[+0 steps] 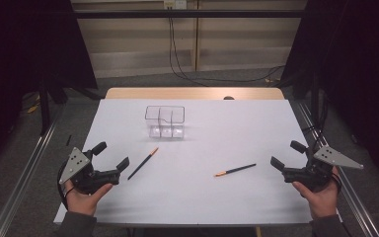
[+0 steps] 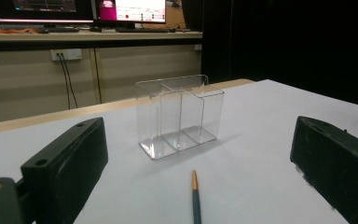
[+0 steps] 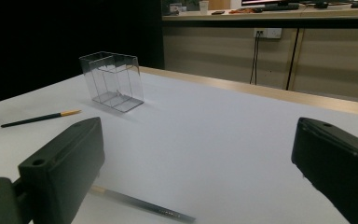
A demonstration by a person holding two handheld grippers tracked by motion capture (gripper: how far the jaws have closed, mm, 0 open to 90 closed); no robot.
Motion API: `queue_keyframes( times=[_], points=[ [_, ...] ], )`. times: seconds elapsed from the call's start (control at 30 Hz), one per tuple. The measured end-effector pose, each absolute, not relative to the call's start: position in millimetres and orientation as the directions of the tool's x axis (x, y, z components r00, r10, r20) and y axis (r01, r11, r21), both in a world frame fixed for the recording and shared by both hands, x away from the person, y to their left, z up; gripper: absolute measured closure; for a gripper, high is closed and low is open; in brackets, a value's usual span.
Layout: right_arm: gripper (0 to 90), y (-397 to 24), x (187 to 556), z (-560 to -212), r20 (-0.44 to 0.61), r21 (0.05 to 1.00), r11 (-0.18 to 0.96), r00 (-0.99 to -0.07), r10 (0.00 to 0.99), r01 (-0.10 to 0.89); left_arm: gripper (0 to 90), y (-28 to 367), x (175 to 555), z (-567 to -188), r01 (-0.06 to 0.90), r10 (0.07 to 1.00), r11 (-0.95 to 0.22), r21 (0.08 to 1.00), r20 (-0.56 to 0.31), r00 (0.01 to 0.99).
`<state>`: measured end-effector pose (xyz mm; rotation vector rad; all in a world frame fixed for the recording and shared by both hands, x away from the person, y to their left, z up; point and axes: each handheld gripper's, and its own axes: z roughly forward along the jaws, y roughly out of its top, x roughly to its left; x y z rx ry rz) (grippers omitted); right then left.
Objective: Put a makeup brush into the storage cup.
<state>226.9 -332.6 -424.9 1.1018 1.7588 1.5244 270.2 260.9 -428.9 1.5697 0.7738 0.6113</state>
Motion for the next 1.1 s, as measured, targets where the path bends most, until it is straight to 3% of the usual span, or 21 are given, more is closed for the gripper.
queue_keyframes(
  times=[1.1],
  points=[
    [1.8, -326.5, 227.5, -426.8, 0.076, 0.976, 0.045, -0.528, 0.846, 0.213, 4.7, 248.6, 286.5, -423.1, 0.135, 0.752, -0.043, 0.99, -0.057, 0.657]
  ],
)
